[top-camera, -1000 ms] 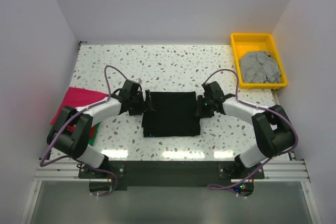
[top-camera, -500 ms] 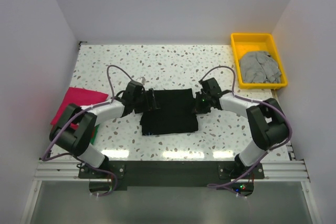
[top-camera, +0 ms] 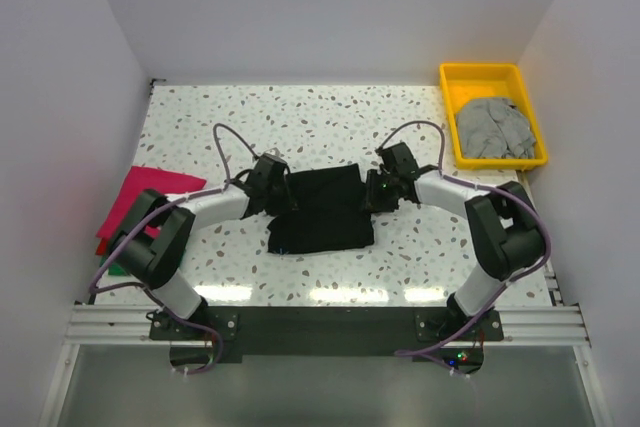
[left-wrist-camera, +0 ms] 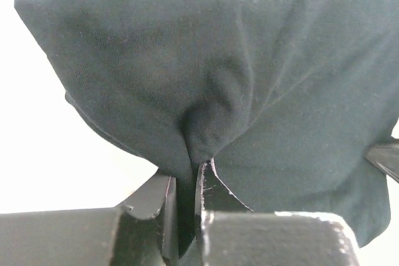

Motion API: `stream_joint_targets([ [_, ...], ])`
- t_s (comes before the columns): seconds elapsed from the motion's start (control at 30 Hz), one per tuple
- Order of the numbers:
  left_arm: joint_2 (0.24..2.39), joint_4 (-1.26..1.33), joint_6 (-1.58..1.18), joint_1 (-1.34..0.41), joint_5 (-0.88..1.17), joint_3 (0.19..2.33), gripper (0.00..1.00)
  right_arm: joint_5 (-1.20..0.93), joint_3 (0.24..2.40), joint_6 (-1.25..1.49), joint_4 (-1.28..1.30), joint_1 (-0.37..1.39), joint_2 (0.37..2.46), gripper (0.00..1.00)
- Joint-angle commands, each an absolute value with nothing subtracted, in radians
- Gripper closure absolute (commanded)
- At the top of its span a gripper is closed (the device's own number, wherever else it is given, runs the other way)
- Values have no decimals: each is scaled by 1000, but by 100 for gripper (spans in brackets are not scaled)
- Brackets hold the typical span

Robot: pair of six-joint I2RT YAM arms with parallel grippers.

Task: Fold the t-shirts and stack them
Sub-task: Neatly place the folded tshirt to the corner

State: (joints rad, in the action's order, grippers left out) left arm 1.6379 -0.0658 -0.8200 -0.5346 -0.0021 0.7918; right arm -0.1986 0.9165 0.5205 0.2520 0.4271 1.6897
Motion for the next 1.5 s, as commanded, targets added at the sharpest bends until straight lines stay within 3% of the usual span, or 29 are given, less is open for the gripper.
stream_joint_targets([
  [0.0, 1634, -411, -883, -542, -136, 854, 100, -143, 957, 502, 339, 428, 1638, 63],
  [0.2, 1608, -575, -986, -474, -204, 986, 100, -106, 1003, 491, 456, 428, 1533, 47],
  [0.3, 1627, -653, -1017, -419, -233, 1055, 100, -103, 994, 495, 475, 428, 1461, 46],
  [0.77, 1832, -923, -1052, -175, -348, 1544, 100, -132, 982, 506, 531, 430, 1325, 45],
  [1.13, 1798, -1002, -957, 81, -292, 1687, 100, -149, 979, 514, 535, 430, 1299, 44],
  [1.47, 1752, -1058, -888, 182, -244, 1793, 100, -166, 991, 517, 538, 429, 1316, 44],
])
